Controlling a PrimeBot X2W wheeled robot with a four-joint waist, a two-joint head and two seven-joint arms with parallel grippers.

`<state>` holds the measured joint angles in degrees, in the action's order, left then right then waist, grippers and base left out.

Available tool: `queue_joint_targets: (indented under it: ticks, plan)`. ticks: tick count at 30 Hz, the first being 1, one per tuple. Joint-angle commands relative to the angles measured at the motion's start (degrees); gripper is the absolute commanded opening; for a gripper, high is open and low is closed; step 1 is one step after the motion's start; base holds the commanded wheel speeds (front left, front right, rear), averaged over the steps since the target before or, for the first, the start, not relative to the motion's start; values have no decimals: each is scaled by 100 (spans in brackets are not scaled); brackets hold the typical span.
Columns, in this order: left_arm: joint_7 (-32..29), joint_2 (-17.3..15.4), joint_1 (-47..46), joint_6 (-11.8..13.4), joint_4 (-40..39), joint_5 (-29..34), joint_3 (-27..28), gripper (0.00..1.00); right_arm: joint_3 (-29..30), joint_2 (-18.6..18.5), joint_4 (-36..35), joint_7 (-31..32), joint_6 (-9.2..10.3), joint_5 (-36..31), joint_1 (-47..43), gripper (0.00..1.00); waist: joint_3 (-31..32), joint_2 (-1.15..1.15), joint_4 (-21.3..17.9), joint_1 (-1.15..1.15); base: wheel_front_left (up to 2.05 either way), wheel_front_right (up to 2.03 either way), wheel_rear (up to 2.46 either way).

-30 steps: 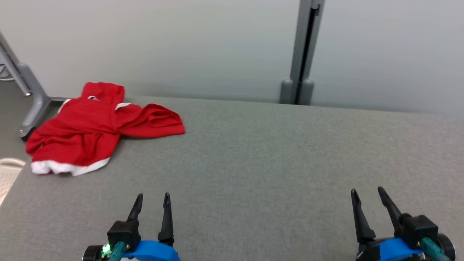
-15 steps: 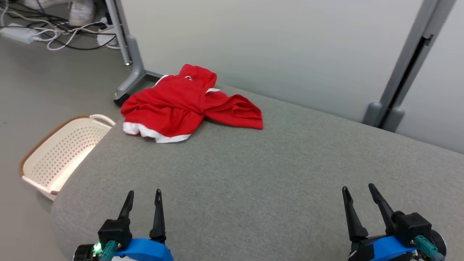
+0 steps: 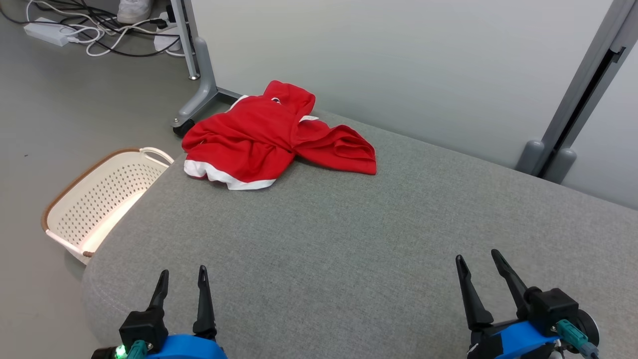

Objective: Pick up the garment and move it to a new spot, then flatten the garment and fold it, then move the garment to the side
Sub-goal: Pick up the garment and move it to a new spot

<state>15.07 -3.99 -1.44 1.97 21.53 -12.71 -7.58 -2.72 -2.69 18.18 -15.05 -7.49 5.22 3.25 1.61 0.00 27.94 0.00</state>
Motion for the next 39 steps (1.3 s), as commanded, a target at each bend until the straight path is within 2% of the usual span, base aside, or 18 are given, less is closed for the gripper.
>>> queue_joint_targets:
  ticks: [1, 6, 13, 20, 26, 31, 35, 39]
  plan:
    - [16, -21, 3, -10, -36, -15, 43, 100, 19, -36, 17, -20, -1, 2, 35, 100, 5, 0, -5, 0, 0, 0, 0]
    - [12, -255, -303, -85, 16, 72, 78, 100, 140, -35, -6, -20, -1, -46, -25, 100, 11, 0, -4, 0, 0, 0, 0]
    - [-304, -1065, -1677, -265, -213, 294, 231, 100, 342, -36, -94, -20, -1, -275, 80, 100, -224, 0, -151, 0, 0, 0, 0]
    - [-937, -1898, -3416, -530, -607, 325, 453, 100, 362, -36, -340, -20, -1, -683, 583, 100, -1182, 0, -814, 0, 0, 0, 0]
    - [-1552, -2317, -4684, -682, -360, 66, 646, 100, 258, -35, -570, 68, -1, -975, 1058, 100, -2088, 0, -1505, 0, 0, 0, 0]
    - [-2322, -2302, -5320, -779, 397, -150, 499, 100, 236, -39, -870, 184, -1, -1151, 1245, 100, -2646, 0, -1937, 0, 0, 0, 0]
    - [-3078, -2287, -5520, -693, 1046, -160, 386, 100, 254, -30, -1276, 326, -1, -1257, 1310, 100, -3008, 0, -2181, 0, 0, 0, 0]
    - [-3287, -2186, -5578, -520, 1356, -323, 511, 100, 316, -35, -1726, 435, -1, -1241, 1308, 100, -3246, 0, -2298, 0, 0, 0, 0]
